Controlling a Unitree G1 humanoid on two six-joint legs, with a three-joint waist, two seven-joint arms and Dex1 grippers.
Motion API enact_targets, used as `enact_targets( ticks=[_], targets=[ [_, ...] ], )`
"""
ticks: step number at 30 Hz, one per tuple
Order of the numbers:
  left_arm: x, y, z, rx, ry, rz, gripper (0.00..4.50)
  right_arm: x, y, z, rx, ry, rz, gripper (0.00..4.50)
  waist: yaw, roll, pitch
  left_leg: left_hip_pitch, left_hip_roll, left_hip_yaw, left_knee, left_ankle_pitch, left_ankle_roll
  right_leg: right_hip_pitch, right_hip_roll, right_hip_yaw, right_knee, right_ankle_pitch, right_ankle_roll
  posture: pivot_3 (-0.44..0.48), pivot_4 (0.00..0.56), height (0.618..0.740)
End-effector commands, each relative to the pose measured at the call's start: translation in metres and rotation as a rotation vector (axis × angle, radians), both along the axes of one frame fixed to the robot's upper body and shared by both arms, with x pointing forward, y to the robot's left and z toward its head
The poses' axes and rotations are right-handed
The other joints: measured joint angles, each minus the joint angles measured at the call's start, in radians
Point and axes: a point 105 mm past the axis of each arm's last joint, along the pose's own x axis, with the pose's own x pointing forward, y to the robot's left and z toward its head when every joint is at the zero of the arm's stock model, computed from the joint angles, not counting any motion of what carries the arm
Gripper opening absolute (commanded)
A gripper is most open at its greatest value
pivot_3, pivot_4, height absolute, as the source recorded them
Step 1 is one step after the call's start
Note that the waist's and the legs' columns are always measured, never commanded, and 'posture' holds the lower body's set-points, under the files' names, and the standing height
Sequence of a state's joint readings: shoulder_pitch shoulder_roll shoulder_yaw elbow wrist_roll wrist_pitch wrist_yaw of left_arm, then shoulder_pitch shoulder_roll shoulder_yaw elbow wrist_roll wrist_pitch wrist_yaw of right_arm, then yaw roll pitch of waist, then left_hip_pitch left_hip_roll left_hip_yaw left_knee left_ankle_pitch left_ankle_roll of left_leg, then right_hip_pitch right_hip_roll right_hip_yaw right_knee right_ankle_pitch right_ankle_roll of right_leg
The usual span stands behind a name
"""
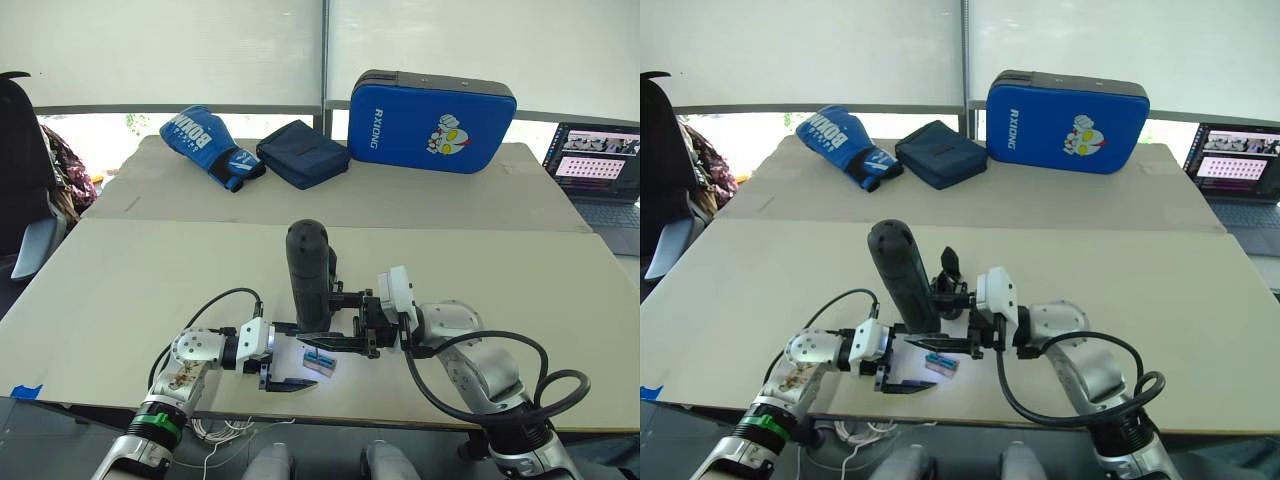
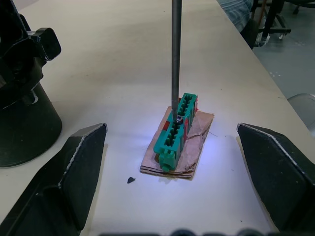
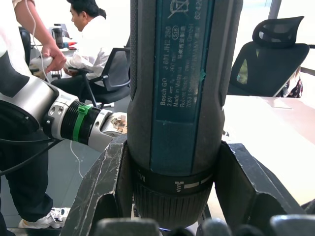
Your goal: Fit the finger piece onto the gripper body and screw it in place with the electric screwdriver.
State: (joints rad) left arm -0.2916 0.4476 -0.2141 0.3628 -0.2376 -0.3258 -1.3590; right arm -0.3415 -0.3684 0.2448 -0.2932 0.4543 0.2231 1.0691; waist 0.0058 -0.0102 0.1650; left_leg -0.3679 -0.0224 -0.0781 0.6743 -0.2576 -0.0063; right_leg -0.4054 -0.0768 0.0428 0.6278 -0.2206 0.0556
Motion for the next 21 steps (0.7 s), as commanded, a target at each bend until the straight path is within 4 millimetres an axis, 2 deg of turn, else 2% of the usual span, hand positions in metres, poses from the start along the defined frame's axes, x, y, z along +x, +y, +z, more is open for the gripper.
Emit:
enact_targets(
  ticks=[1, 21],
  targets=[
    [-0.0114, -0.0009, -0.0294, 0.065, 0.107, -0.002, 4.48, -0.0051, 0.0025, 0.0175, 0.043, -0.066, 0.032, 1.92, 0.000, 0.000, 0.000, 0.000, 0.000, 0.000, 0.000, 0.000, 0.000, 0.000, 0.000, 0.000, 0.000, 0.000, 0.000, 0.000, 0.150, 0.740],
    [-0.0089, -0.0023, -0.0290, 0.068, 0.110, 0.001, 4.48, -0.0061, 0.0005, 0.0177, 0.043, -0.057, 0.040, 1.92, 0.000, 0.000, 0.000, 0.000, 0.000, 0.000, 0.000, 0.000, 0.000, 0.000, 0.000, 0.000, -0.001, -0.001, 0.001, 0.000, 0.150, 0.740]
  ],
)
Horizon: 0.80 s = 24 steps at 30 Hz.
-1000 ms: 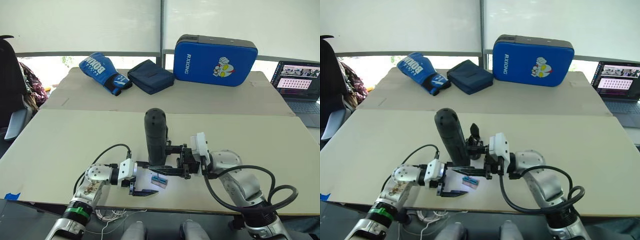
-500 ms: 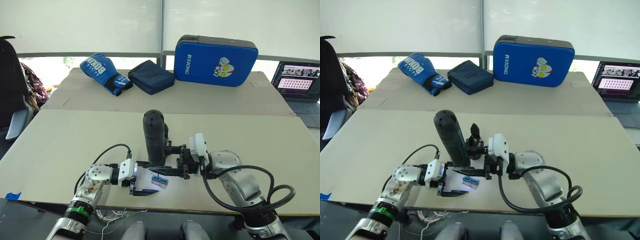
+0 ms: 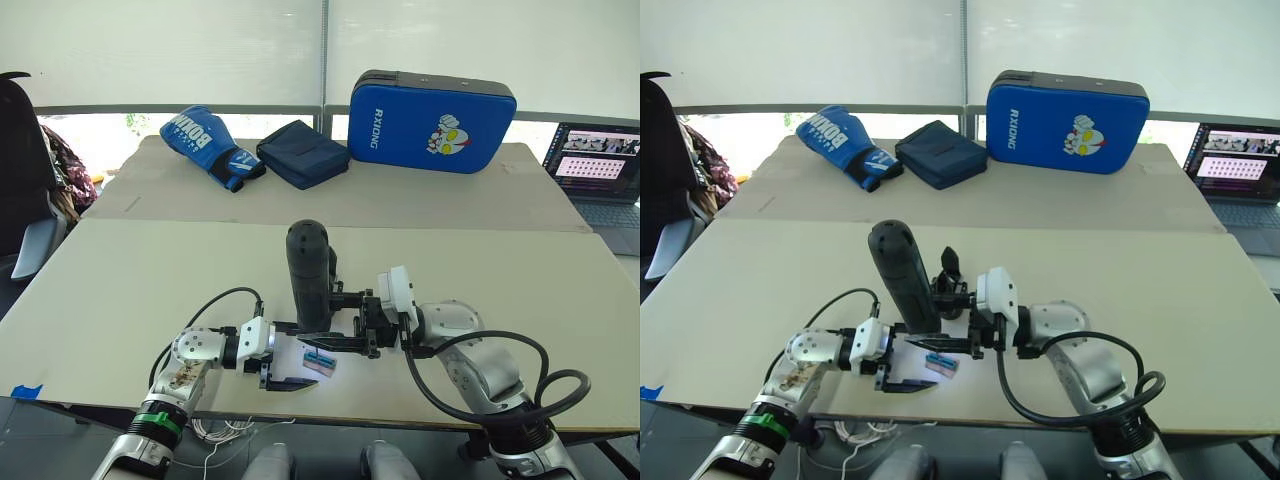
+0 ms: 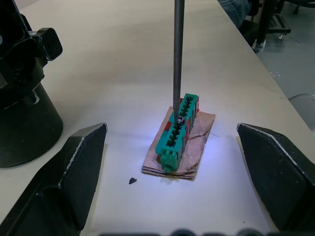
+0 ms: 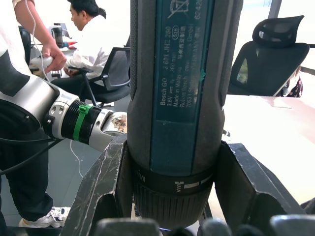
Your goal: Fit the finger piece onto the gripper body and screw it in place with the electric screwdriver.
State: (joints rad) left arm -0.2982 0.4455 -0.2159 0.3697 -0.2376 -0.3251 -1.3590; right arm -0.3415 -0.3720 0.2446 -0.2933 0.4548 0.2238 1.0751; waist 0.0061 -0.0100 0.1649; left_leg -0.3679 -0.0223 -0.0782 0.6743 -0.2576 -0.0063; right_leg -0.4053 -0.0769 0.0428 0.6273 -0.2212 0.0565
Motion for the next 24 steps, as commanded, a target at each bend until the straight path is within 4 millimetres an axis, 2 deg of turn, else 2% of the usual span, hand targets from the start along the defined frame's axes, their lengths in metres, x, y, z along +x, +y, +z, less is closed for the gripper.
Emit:
enact_targets(
  ticks=[1, 24],
  targets=[
    [-0.0100, -0.0018, -0.0291, 0.069, 0.109, 0.001, 4.48, -0.0056, 0.0009, 0.0181, 0.048, -0.056, 0.036, 1.92, 0.000, 0.000, 0.000, 0.000, 0.000, 0.000, 0.000, 0.000, 0.000, 0.000, 0.000, 0.000, 0.000, 0.000, 0.000, 0.000, 0.150, 0.740],
    [-0.0096, -0.0044, -0.0258, 0.067, 0.111, -0.002, 4.48, -0.0053, -0.0008, 0.0196, 0.051, -0.055, 0.039, 1.92, 0.001, 0.000, 0.000, 0.000, 0.000, 0.000, 0.000, 0.000, 0.000, 0.000, 0.000, 0.000, -0.001, -0.001, 0.001, 0.000, 0.150, 0.740]
  ],
)
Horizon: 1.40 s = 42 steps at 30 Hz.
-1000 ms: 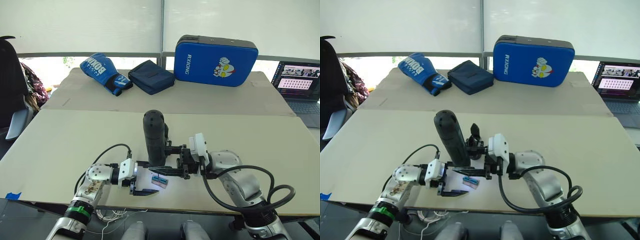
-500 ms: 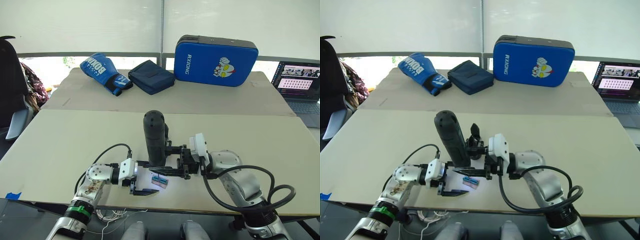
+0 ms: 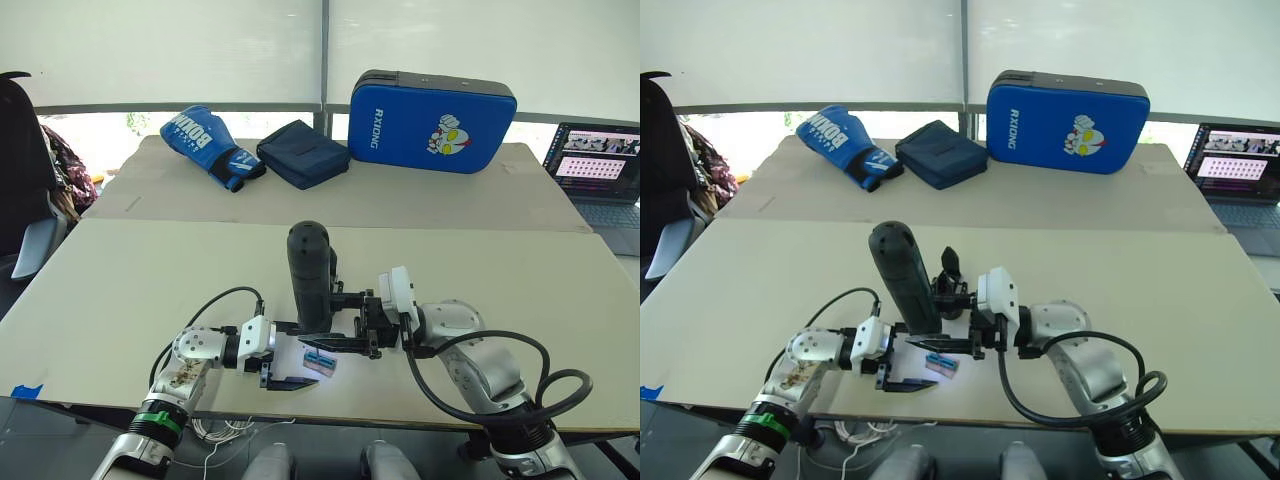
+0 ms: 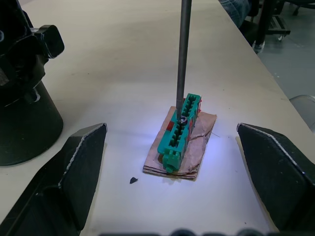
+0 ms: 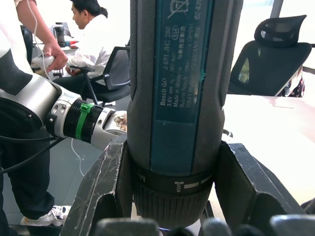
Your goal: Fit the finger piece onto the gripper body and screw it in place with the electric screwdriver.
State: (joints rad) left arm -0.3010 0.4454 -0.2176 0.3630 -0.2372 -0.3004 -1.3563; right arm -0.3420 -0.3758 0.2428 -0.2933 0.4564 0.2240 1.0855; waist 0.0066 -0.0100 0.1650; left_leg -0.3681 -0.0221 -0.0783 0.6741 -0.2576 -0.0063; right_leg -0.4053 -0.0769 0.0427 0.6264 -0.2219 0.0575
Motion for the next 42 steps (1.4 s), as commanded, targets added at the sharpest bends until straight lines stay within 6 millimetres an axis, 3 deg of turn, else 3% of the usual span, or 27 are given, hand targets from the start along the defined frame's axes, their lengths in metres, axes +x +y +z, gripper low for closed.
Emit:
enact_targets(
  ticks=[1, 23, 35, 42],
  targets=[
    [-0.010, -0.004, -0.026, 0.065, 0.096, -0.005, 4.48, -0.005, 0.000, 0.020, 0.057, -0.052, 0.031, 1.92, 0.000, 0.000, 0.000, 0.000, 0.000, 0.000, 0.000, 0.000, 0.000, 0.000, 0.000, 0.000, 0.000, 0.000, 0.000, 0.000, 0.150, 0.740],
    [-0.010, -0.005, -0.024, 0.063, 0.095, -0.003, 4.48, -0.003, -0.001, 0.018, 0.047, -0.051, 0.029, 1.92, 0.001, 0.000, 0.000, -0.001, 0.001, 0.000, -0.001, 0.000, 0.000, 0.000, 0.000, 0.000, -0.001, 0.000, 0.000, 0.000, 0.150, 0.740],
    [-0.010, -0.007, -0.023, 0.061, 0.093, -0.009, 4.48, 0.005, 0.002, 0.002, -0.002, 0.001, -0.022, 1.92, 0.001, 0.000, 0.000, -0.001, 0.001, 0.000, -0.001, 0.000, 0.000, 0.000, 0.000, 0.000, -0.002, 0.000, 0.000, 0.000, 0.150, 0.740],
    [-0.009, -0.006, -0.023, 0.058, 0.091, -0.005, 4.48, 0.002, 0.001, 0.004, 0.010, 0.013, -0.002, 1.92, 0.002, 0.000, 0.000, 0.000, 0.001, 0.000, -0.001, 0.000, 0.000, 0.000, 0.000, 0.000, -0.002, 0.000, 0.000, 0.000, 0.150, 0.740]
  ],
)
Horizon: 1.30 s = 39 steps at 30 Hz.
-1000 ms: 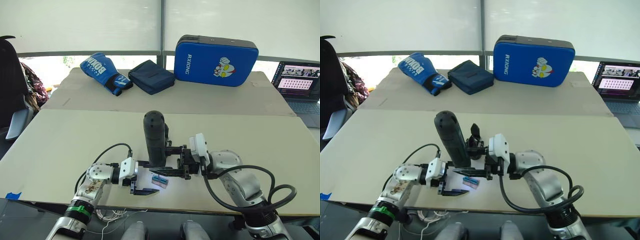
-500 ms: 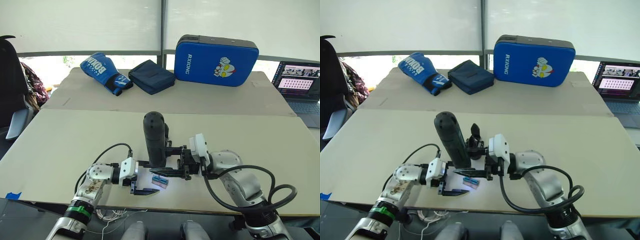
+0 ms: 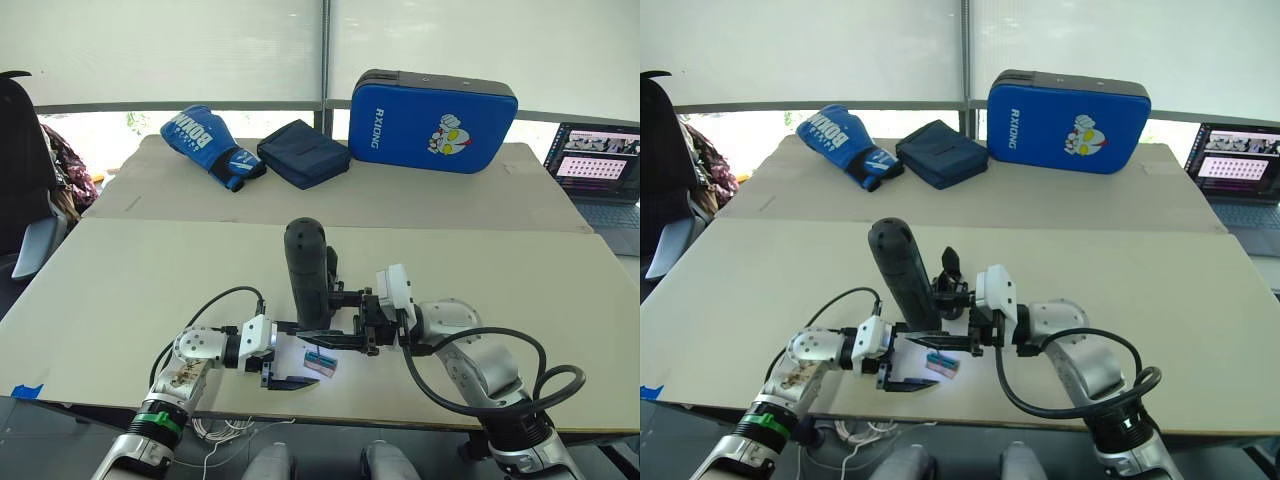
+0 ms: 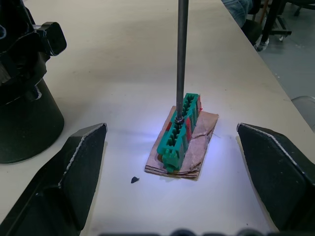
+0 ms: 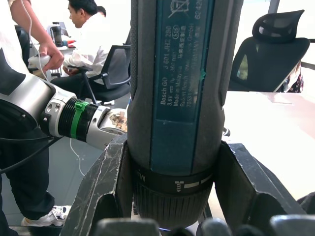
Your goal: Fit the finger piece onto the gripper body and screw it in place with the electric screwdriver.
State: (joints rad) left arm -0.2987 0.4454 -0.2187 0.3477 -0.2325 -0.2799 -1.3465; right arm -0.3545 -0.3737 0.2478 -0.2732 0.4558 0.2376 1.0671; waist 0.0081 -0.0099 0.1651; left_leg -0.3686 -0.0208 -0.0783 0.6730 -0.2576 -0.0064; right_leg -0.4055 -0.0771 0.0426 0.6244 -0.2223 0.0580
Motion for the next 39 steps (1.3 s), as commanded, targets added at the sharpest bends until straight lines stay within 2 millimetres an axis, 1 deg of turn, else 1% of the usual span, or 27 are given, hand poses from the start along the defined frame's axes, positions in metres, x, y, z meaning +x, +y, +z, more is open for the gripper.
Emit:
enact_targets(
  ticks=[1, 4, 9, 13, 18, 20, 22, 24, 28, 31, 33, 36, 39],
  targets=[
    [-0.009, -0.005, -0.023, 0.052, 0.084, -0.011, 4.48, -0.003, 0.000, 0.008, 0.025, -0.021, 0.020, 1.92, 0.000, 0.000, 0.000, 0.000, 0.000, 0.000, 0.000, 0.000, 0.000, 0.000, 0.000, 0.000, 0.000, 0.000, 0.000, 0.000, 0.150, 0.740],
    [-0.008, -0.005, -0.022, 0.046, 0.081, -0.008, 4.48, -0.006, 0.000, 0.015, 0.046, -0.038, 0.032, 1.92, 0.000, 0.000, 0.000, 0.000, 0.000, 0.000, 0.000, 0.000, 0.000, 0.000, 0.000, 0.000, 0.000, 0.000, 0.000, 0.000, 0.150, 0.740],
    [-0.008, -0.003, -0.019, 0.025, 0.075, -0.001, 4.48, -0.008, -0.001, 0.021, 0.056, -0.058, 0.043, 1.92, 0.000, 0.000, 0.000, 0.000, 0.000, 0.000, 0.000, 0.000, 0.000, 0.000, 0.000, 0.000, 0.000, 0.000, 0.000, 0.000, 0.150, 0.740],
    [-0.007, -0.001, -0.009, -0.026, 0.062, 0.005, 4.48, -0.009, -0.003, 0.031, 0.074, -0.074, 0.048, 1.92, 0.000, 0.000, 0.000, 0.000, 0.000, 0.000, 0.000, 0.000, 0.000, -0.001, 0.000, 0.000, 0.000, 0.000, 0.000, 0.000, 0.150, 0.740],
    [-0.007, 0.005, 0.006, -0.090, 0.037, 0.000, 4.48, -0.010, -0.006, 0.049, 0.108, -0.095, 0.049, 1.92, -0.007, -0.002, 0.002, -0.004, 0.001, 0.000, -0.002, 0.000, 0.000, -0.005, 0.000, 0.000, 0.000, 0.000, 0.000, 0.000, 0.150, 0.740],
    [-0.009, 0.010, 0.013, -0.107, 0.021, -0.014, 4.48, -0.011, -0.008, 0.055, 0.118, -0.103, 0.047, 1.92, -0.010, -0.002, 0.002, -0.005, 0.000, 0.000, -0.003, 0.000, 0.000, -0.008, 0.000, 0.000, 0.000, 0.001, -0.001, 0.000, 0.150, 0.740],
    [-0.012, 0.017, 0.019, -0.119, 0.008, -0.023, 4.48, -0.013, -0.011, 0.062, 0.128, -0.110, 0.042, 1.92, -0.016, -0.003, 0.003, -0.013, 0.000, 0.000, -0.004, 0.000, 0.000, -0.016, 0.001, 0.000, 0.001, 0.005, -0.008, 0.000, 0.150, 0.740],
    [-0.013, 0.024, 0.027, -0.132, -0.004, -0.014, 4.48, -0.014, -0.015, 0.068, 0.135, -0.116, 0.032, 1.92, -0.022, -0.004, 0.004, -0.016, 0.000, 0.000, -0.004, 0.000, 0.000, -0.020, 0.001, 0.000, 0.002, 0.006, -0.010, 0.000, 0.150, 0.740],
    [-0.011, 0.038, 0.044, -0.171, -0.014, 0.035, 4.48, -0.016, -0.025, 0.077, 0.136, -0.130, 0.002, 1.92, -0.023, -0.004, 0.008, -0.017, 0.001, -0.001, -0.005, 0.000, 0.000, -0.020, 0.001, 0.000, 0.001, 0.006, -0.010, 0.000, 0.150, 0.740],
    [-0.004, 0.049, 0.063, -0.242, -0.006, 0.118, 4.48, -0.018, -0.035, 0.083, 0.129, -0.144, -0.028, 1.92, -0.024, -0.004, 0.010, -0.017, 0.001, 0.000, -0.005, 0.000, 0.000, -0.020, 0.001, 0.000, 0.001, 0.006, -0.009, 0.000, 0.150, 0.740],
    [-0.001, 0.057, 0.071, -0.263, -0.008, 0.165, 4.48, -0.018, -0.042, 0.087, 0.127, -0.149, -0.050, 1.92, -0.024, -0.005, 0.011, -0.016, 0.001, 0.000, -0.005, 0.000, 0.000, -0.020, 0.001, 0.000, 0.001, 0.005, -0.009, 0.000, 0.150, 0.740],
    [0.002, 0.072, 0.076, -0.270, -0.007, 0.247, 4.48, -0.019, -0.051, 0.091, 0.120, -0.158, -0.083, 1.92, -0.025, -0.005, 0.011, -0.016, 0.001, 0.000, -0.005, 0.000, 0.000, -0.020, 0.001, 0.000, 0.001, 0.005, -0.009, 0.000, 0.150, 0.740],
    [0.003, 0.087, 0.074, -0.258, -0.002, 0.324, 4.48, -0.020, -0.057, 0.094, 0.114, -0.162, -0.109, 1.92, -0.026, -0.005, 0.011, -0.016, 0.001, 0.000, -0.005, 0.000, 0.000, -0.020, 0.001, 0.000, 0.001, 0.006, -0.010, 0.000, 0.150, 0.740]
  ],
)
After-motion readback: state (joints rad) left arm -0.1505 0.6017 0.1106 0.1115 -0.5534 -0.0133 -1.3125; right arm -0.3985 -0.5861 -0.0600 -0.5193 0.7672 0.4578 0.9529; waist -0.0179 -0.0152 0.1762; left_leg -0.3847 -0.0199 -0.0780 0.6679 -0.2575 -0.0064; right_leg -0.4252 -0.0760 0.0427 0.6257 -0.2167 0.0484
